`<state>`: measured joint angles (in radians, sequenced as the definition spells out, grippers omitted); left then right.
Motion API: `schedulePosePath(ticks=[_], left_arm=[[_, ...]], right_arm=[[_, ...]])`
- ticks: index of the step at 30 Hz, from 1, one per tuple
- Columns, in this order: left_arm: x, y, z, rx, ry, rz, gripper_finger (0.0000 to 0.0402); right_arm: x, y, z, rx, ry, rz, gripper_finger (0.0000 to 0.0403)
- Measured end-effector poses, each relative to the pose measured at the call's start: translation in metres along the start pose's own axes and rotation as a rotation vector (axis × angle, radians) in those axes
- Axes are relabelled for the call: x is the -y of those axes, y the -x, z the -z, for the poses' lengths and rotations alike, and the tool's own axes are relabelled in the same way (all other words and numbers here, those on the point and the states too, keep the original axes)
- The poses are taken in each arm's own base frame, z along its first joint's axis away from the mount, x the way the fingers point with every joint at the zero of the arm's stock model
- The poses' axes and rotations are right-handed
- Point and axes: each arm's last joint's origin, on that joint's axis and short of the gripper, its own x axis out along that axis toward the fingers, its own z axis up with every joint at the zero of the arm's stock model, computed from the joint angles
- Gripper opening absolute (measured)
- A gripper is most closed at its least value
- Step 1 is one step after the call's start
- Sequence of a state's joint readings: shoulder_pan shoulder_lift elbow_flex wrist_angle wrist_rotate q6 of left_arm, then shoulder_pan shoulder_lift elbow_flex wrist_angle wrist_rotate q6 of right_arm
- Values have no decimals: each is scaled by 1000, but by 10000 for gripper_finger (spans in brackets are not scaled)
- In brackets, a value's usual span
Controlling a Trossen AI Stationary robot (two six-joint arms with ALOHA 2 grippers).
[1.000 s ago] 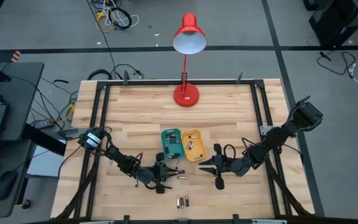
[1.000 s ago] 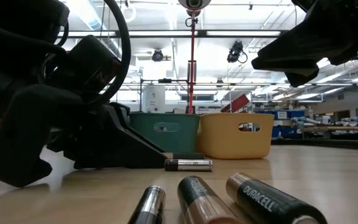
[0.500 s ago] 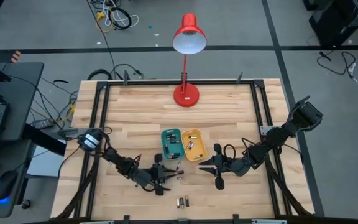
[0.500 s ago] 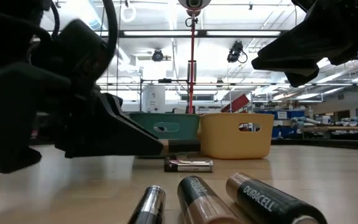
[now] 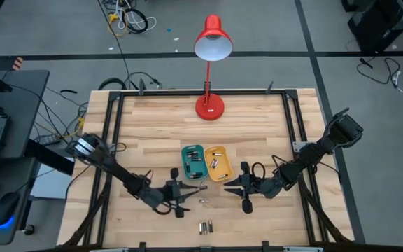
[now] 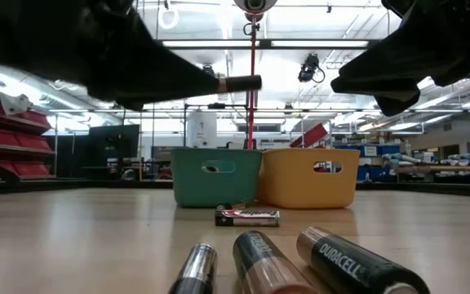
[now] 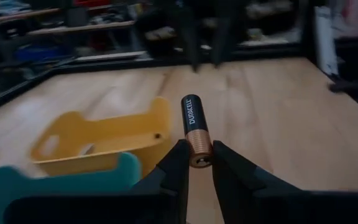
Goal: Sort batteries
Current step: Put the black battery into the blue bin, then put the white battery into the yellow bin
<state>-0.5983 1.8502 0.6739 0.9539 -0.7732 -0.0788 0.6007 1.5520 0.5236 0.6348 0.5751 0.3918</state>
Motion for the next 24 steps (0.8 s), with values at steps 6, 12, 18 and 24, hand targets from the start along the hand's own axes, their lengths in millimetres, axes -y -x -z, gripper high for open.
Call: schedulePosePath(ticks=[6, 12, 18, 24], left_arm=[[-17, 2, -18, -45, -3, -82, 70], [-44, -7, -19, -179, 82, -84, 70], [-58, -14, -12, -248, 101, -116, 96], [-64, -16, -8, -292, 87, -115, 138]], right_arm=[[0, 0, 1, -4, 1, 1, 74], [0, 0, 1, -4, -17, 0, 74], [0, 0, 1, -6, -22, 1, 74], [1, 0, 3, -23, -18, 22, 74]])
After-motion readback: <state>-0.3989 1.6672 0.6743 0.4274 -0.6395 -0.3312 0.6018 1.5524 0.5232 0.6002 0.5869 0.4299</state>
